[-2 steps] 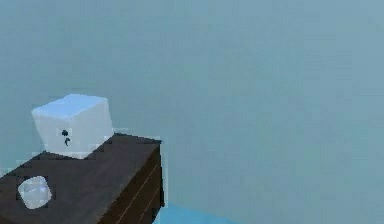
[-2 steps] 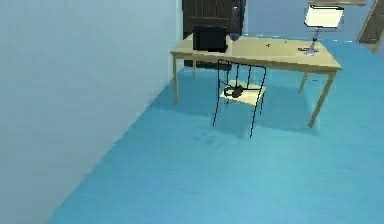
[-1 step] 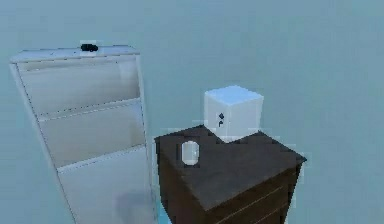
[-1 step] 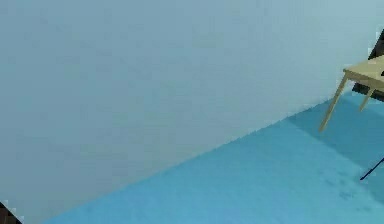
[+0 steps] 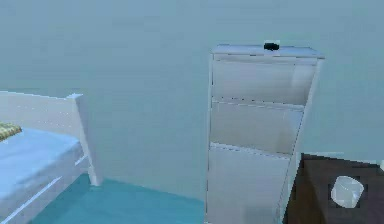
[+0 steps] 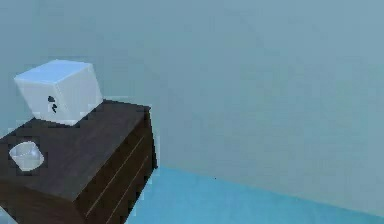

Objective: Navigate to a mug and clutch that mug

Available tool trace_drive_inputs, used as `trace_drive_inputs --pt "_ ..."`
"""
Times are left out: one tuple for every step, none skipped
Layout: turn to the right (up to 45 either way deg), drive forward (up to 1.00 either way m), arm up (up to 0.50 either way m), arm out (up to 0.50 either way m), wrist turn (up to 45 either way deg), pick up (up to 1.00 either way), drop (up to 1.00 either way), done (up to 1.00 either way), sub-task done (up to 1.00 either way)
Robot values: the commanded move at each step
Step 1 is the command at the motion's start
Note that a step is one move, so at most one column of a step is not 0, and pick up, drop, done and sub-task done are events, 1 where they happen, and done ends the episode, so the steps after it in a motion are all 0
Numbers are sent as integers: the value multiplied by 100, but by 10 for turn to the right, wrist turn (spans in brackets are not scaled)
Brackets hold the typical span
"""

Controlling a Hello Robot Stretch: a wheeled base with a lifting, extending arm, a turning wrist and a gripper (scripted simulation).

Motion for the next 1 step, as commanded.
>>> trace_drive_inputs --pt "-420 0 0 0 0 0 0 0 0"
